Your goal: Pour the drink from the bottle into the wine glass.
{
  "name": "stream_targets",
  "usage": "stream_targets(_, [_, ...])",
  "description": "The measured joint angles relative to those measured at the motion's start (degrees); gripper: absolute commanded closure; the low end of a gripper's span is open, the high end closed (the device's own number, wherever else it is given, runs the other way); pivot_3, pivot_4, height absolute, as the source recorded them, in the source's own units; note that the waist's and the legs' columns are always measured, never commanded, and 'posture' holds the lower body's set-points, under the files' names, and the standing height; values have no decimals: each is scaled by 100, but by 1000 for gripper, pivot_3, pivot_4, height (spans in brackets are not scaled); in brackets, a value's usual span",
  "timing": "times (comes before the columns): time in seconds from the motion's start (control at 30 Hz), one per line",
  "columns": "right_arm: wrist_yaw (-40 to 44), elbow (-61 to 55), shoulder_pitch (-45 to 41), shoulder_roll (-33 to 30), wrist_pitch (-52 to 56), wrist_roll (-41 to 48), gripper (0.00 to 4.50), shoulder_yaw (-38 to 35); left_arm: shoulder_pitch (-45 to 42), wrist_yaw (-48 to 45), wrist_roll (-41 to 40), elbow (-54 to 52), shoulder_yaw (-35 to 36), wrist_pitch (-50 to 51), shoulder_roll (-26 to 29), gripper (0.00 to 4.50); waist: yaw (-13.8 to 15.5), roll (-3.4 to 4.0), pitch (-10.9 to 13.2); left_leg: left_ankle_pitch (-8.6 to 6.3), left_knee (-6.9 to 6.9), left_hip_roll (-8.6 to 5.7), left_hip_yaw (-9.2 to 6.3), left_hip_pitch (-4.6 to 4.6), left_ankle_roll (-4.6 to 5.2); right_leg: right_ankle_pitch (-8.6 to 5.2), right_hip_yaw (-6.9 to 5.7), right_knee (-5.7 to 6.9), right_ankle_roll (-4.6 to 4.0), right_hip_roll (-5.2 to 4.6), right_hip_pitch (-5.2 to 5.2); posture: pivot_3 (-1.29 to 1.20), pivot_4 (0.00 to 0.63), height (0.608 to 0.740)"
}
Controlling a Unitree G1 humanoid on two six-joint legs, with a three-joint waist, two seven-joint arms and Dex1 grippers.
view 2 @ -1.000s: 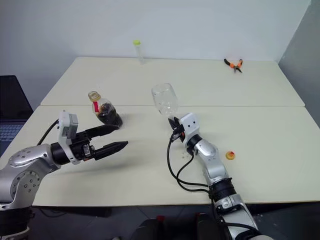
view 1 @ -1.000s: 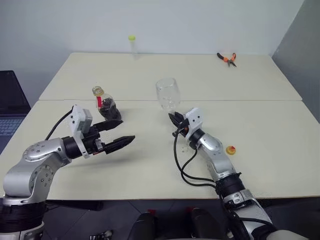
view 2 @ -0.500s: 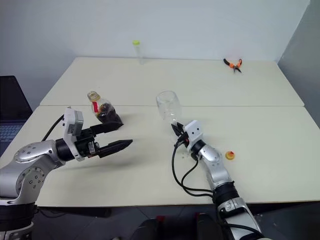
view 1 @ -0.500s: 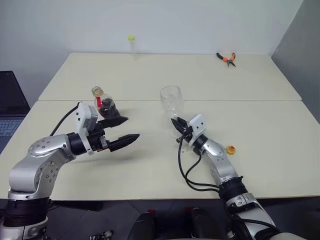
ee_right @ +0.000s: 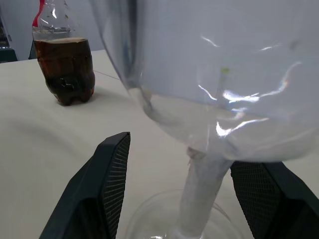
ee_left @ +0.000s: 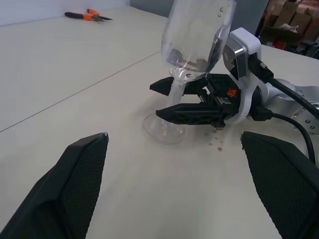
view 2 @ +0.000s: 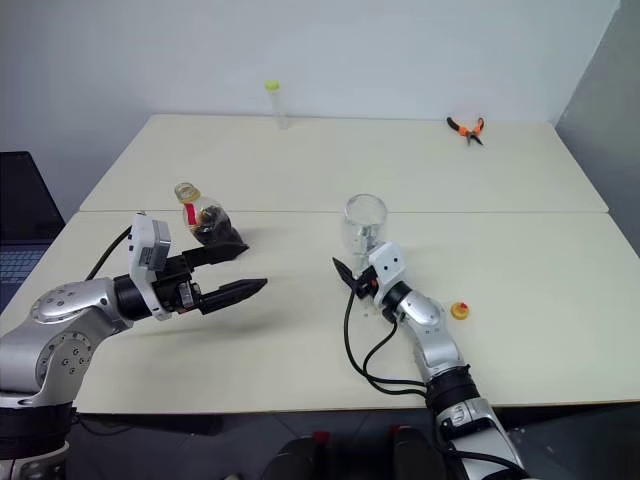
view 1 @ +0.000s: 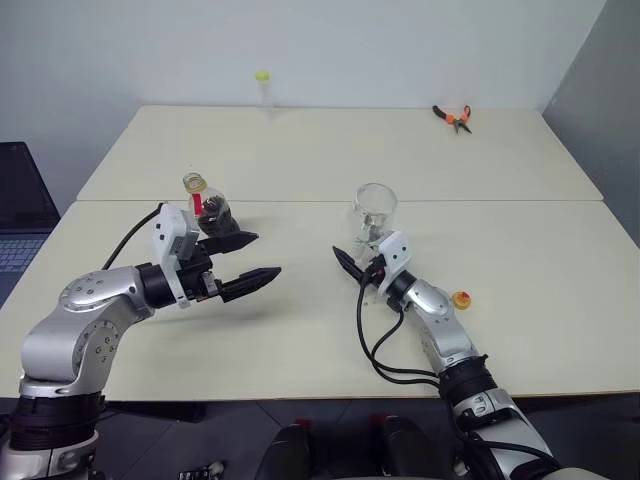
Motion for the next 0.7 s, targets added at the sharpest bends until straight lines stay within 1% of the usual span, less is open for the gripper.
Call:
stream_targets(0.1, [-24, -28, 0, -64, 12, -59, 1268, 21, -16, -1, 8, 10, -3, -29, -2, 0, 0, 0, 0, 0, 0, 0, 0, 0, 0, 0, 0, 0, 0, 0, 0, 0, 150, 740])
stream_targets(0.37, [-445, -43, 5, -422, 121, -716, 1268, 154, -30, -4, 62, 131, -12, -121, -48, 0, 2, 0, 0, 0, 1, -2, 1, 0, -1, 0, 0, 0, 0, 0, 0, 0, 150, 740])
stream_targets(0.6, [-417, -159, 198, -535, 336, -710, 1268, 207, -106, -42, 64, 149, -22, -130, -65, 0, 0, 0, 0, -1, 1, 0, 2, 0, 2, 0, 1, 0, 0, 0, 0, 0, 150, 740])
stream_targets(0.7, [-332, -381, 246, -534, 417, -687, 1268, 216, -156, -37, 69, 157, -22, -209, -100, 0, 0, 0, 0, -1, 1, 0, 1, 0, 1, 0, 1, 0, 0, 0, 0, 0, 150, 740])
